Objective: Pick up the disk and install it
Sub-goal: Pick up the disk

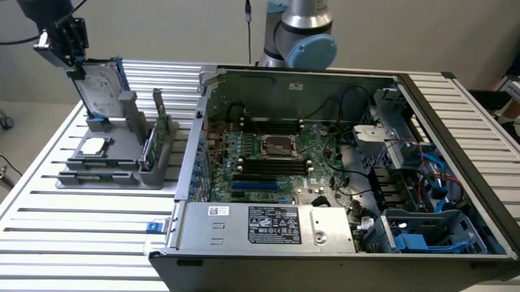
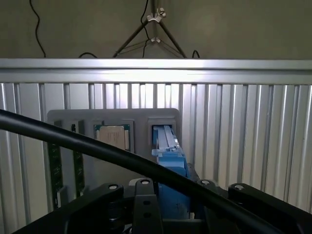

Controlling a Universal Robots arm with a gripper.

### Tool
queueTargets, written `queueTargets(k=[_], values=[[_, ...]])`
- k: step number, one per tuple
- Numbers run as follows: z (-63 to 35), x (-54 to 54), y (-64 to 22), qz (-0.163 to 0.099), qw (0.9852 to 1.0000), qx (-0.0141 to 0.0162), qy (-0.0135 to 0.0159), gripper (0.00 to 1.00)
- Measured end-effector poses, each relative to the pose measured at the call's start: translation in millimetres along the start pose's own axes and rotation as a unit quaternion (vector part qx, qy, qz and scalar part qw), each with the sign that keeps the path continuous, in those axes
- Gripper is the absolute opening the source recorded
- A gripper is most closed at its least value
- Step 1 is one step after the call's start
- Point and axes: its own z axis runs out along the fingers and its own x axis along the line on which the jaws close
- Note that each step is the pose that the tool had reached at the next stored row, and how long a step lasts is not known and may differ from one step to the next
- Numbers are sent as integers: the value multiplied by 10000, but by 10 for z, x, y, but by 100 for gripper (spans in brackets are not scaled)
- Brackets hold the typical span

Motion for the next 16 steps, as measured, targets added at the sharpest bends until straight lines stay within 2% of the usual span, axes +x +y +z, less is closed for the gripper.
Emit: queueTargets(k=[10,14,16], values=[[-453,2,-11,0,10000,1,0,33],[-637,5,-48,0,10000,0,0,33],[-726,6,-94,0,10000,0,0,33]])
